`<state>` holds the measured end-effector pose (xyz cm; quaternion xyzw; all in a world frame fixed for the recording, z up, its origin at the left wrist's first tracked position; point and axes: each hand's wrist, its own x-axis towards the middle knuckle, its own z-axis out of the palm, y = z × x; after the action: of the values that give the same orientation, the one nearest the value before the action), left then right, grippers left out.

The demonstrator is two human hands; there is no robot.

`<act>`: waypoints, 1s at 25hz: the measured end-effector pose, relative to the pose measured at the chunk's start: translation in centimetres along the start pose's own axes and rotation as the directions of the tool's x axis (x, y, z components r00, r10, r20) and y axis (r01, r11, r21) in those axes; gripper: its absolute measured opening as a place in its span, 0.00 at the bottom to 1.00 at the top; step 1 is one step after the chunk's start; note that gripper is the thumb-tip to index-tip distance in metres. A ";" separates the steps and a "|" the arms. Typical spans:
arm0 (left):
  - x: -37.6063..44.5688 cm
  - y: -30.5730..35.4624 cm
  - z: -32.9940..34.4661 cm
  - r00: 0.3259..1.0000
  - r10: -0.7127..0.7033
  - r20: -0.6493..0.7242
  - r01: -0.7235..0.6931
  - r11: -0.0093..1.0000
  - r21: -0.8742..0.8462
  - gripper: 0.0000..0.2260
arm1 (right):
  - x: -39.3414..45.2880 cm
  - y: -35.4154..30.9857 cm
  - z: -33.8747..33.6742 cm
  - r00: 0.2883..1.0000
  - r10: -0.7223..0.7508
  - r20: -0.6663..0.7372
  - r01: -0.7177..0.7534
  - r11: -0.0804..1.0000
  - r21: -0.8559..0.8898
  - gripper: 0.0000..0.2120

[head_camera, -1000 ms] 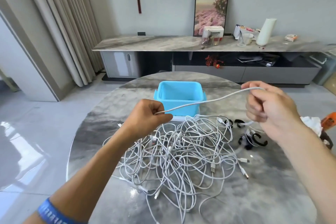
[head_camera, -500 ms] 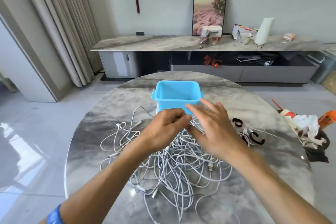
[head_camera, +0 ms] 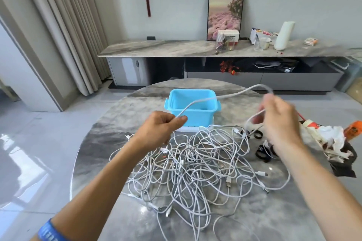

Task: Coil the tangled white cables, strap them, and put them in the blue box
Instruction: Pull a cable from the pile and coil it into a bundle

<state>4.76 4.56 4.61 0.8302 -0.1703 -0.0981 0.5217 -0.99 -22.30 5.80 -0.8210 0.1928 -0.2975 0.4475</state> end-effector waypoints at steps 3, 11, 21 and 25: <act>-0.3 -0.3 -1.8 1.000 -0.027 -0.013 0.023 0.967 -0.252 0.20 | 1.4 1.3 -2.1 0.995 0.074 0.063 -0.061 0.981 -0.183 0.22; -1.1 1.0 2.1 0.999 0.009 0.036 -0.003 0.987 -0.162 0.15 | -1.9 1.9 2.2 0.452 0.108 0.885 0.209 0.952 -0.222 0.09; -1.3 1.5 4.3 0.999 -0.037 -0.014 0.029 0.928 -0.371 0.13 | -4.3 -1.5 2.1 0.679 -0.112 0.725 0.233 0.970 -0.069 0.21; -1.6 2.3 5.5 0.996 0.000 0.087 0.044 0.863 -0.504 0.15 | -6.8 -2.4 4.0 0.564 -0.250 0.787 0.481 0.874 -0.067 0.16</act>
<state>0.94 -0.32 4.25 0.6617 -0.1512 -0.1800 0.7120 -3.31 -14.64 4.05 -0.9436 -0.1490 0.0162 0.2954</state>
